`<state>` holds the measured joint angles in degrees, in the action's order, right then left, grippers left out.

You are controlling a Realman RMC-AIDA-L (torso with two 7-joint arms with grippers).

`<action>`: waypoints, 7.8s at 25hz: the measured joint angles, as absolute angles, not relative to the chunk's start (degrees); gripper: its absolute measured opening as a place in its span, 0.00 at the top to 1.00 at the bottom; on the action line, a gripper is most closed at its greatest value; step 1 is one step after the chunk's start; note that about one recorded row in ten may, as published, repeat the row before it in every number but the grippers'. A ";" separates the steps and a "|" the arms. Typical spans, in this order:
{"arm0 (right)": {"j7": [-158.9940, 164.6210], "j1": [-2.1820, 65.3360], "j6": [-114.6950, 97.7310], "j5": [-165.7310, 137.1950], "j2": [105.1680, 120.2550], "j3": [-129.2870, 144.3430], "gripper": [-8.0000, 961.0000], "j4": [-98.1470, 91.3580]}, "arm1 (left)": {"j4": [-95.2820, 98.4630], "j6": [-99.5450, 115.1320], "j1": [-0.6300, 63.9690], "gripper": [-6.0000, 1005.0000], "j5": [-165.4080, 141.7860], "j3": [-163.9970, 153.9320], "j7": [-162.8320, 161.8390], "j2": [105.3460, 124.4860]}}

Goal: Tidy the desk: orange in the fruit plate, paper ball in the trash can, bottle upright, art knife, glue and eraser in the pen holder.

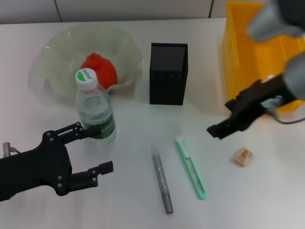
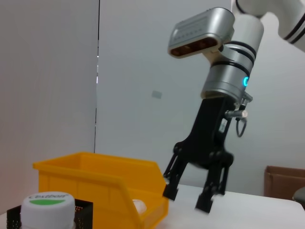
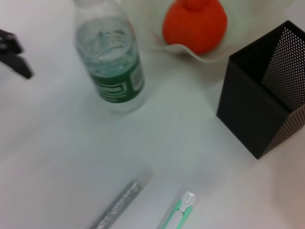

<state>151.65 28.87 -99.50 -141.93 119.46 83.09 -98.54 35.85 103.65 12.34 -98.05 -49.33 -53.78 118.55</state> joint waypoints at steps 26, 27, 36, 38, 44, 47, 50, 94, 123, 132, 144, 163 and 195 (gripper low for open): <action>167.69 38.80 -82.93 -148.15 119.90 106.99 0.25 -79.30 | 33.48 102.35 13.97 0.22 -98.18 -50.19 -53.71 118.47; 167.69 38.85 -82.71 -148.15 119.90 107.05 0.25 -78.99 | 33.48 102.35 13.97 0.22 -98.18 -50.19 -53.71 118.47; 167.37 40.56 -80.40 -145.51 119.88 107.17 0.29 -74.07 | 33.49 102.35 14.15 0.22 -98.18 -50.19 -53.59 118.47; 167.35 40.69 -80.24 -145.36 119.88 107.18 0.35 -73.79 | 33.49 102.36 14.20 0.22 -98.18 -50.19 -53.57 118.47; 167.29 40.78 -79.79 -145.02 119.88 107.22 0.45 -72.84 | 33.49 102.36 14.32 0.22 -98.17 -50.08 -53.55 118.47; 167.09 40.96 -79.25 -143.81 119.88 107.23 0.45 -71.84 | 33.49 102.36 14.42 0.22 -98.18 -50.09 -53.54 118.48; 166.82 41.37 -78.93 -143.25 119.88 107.31 0.45 -70.79 | 33.49 102.42 14.52 0.22 -98.10 -49.93 -53.52 118.48; 118.30 23.28 -58.73 -99.58 119.44 76.72 0.83 -80.90 | 32.49 102.87 14.69 0.22 -99.79 -50.71 -53.92 118.48; 79.70 27.66 -62.28 -66.53 118.90 77.05 0.69 -44.92 | 32.08 102.21 14.95 0.22 -99.84 -50.61 -54.03 118.39; 136.74 19.73 -80.79 -116.16 119.44 72.96 0.32 -94.31 | 32.08 102.13 14.96 0.22 -99.84 -50.63 -54.05 118.39; 153.11 27.23 -102.75 -145.76 119.37 82.20 0.21 -97.13 | 32.08 102.12 15.20 0.22 -99.84 -50.63 -54.29 118.48; 152.01 30.19 -96.62 -151.55 119.31 87.83 0.23 -81.63 | 32.08 102.13 15.38 0.22 -99.84 -50.63 -54.93 118.48; 152.05 32.72 -90.98 -151.45 119.58 91.35 0.59 -74.31 | 32.09 102.48 15.38 0.22 -99.49 -50.51 -54.93 118.48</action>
